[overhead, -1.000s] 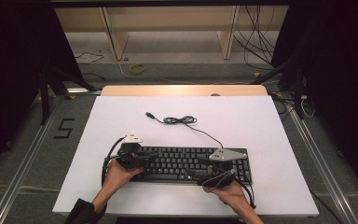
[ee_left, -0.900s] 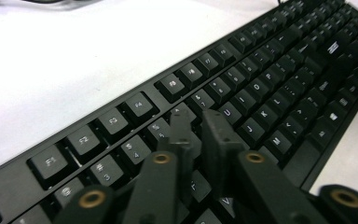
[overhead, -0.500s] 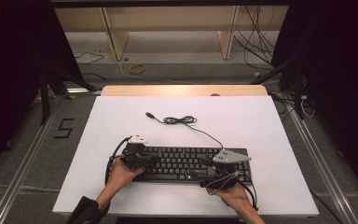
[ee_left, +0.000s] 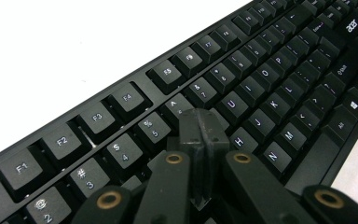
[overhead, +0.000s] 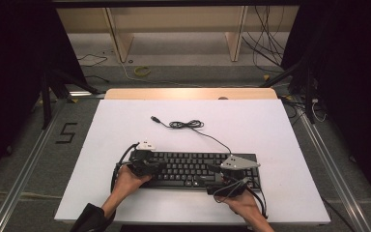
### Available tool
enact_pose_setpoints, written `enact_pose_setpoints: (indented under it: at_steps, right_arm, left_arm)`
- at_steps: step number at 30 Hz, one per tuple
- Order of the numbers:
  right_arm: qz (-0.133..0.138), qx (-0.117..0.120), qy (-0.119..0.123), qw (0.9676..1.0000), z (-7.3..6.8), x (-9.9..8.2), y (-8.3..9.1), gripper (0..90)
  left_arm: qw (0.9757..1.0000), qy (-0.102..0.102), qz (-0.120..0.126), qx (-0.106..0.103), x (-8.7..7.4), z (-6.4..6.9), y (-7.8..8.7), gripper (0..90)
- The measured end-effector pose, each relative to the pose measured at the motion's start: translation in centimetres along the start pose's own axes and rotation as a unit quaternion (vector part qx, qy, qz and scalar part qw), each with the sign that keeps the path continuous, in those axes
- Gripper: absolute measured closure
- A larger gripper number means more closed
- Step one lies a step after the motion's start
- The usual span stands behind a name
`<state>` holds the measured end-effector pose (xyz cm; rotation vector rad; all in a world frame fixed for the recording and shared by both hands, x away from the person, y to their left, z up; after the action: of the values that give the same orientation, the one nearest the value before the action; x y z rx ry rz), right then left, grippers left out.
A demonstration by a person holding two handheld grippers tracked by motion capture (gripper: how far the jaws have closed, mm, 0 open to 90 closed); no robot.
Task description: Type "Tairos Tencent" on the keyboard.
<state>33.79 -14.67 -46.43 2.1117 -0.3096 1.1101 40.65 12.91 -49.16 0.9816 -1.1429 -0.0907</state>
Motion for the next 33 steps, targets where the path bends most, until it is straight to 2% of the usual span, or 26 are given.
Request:
enact_pose_setpoints:
  at_steps: [5, 7, 10, 17, 23, 33]
  right_arm:
    - [-0.001, -0.001, 0.001, 1.0000, 0.0, 0.0, 0.0, 34.9]
    - [-0.001, -0.001, -0.001, 1.0000, 0.1, 0.0, 0.0, 34.9]
    - [-0.001, -0.001, -0.001, 1.0000, 0.1, 0.0, 0.0, 34.8]
    - [-0.001, -0.001, 0.001, 1.0000, 0.1, 0.0, 0.0, 34.8]
    - [-0.001, 0.000, -0.002, 1.0000, 0.1, 0.0, 0.0, 34.8]
    - [0.001, -0.003, -0.001, 1.0000, 0.2, 0.0, 0.1, 34.7]
  left_arm:
    - [1.0000, 0.001, 0.001, 0.005, 0.1, 0.0, 0.1, 89.2]
    - [0.9999, 0.008, 0.003, 0.010, 0.1, -0.1, 0.2, 87.6]
    - [0.9998, 0.016, 0.011, 0.010, 0.1, -0.4, 0.5, 85.3]
    - [0.9997, 0.014, 0.020, 0.002, 0.3, -0.2, 1.0, 78.5]
    - [0.9992, 0.021, 0.034, -0.003, 0.4, -0.3, 1.5, 70.2]
    - [0.9980, 0.027, 0.054, -0.019, 0.4, -0.3, 2.1, 48.6]
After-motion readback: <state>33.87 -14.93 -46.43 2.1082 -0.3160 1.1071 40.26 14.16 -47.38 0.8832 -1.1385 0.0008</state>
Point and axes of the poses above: each handheld gripper's, and its own axes: y roughly backward along the jaws, x roughly out of its top, z roughly to its right, the point moved 2 cm from there along -y, roughly forward along the jaws, and after that the axes turned 11 degrees about -y, right-handed, at the moved point
